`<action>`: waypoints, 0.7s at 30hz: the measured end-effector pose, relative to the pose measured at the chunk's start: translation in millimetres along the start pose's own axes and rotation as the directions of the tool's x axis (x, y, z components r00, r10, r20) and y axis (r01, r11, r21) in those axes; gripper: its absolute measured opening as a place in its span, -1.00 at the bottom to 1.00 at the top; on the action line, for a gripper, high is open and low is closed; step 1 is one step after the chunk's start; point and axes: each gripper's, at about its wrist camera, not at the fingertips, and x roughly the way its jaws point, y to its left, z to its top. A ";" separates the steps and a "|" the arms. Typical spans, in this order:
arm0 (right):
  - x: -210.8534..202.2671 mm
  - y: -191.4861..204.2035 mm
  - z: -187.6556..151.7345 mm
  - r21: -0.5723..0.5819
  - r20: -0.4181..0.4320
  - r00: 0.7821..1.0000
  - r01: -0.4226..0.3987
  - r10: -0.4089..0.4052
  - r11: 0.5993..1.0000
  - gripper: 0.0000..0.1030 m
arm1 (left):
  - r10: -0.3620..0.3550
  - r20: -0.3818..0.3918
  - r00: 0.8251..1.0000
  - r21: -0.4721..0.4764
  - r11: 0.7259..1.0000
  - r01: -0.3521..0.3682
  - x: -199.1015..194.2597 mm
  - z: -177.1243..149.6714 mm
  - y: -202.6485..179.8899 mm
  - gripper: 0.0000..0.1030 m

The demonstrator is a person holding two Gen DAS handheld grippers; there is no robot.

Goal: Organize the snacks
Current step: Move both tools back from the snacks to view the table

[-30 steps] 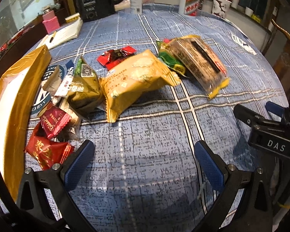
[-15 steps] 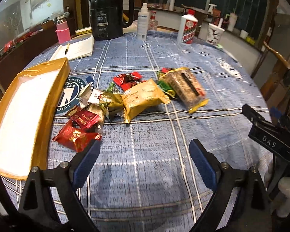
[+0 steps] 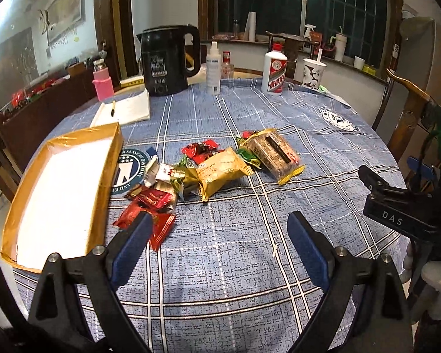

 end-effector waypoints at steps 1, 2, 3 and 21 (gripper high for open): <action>-1.0 0.4 0.1 -0.002 0.001 1.000 0.001 -0.001 1.000 0.99 | 0.001 0.005 1.000 0.001 1.000 -0.001 -1.7 -0.2 0.1 0.81; -2.7 0.1 -0.8 -0.003 0.001 1.000 -0.001 0.001 1.000 0.99 | 0.004 0.011 1.000 0.002 1.000 -0.004 -3.9 -0.3 0.6 0.81; -3.5 0.2 -1.0 -0.002 0.001 1.000 -0.002 0.002 1.000 0.99 | 0.004 0.013 1.000 0.002 1.000 -0.004 -4.9 -0.2 1.0 0.81; -7.4 9.7 -1.7 -0.026 -0.006 1.000 -0.015 0.015 1.000 0.99 | 0.014 0.030 0.999 -0.006 1.000 -0.014 -12.0 -1.7 7.4 0.81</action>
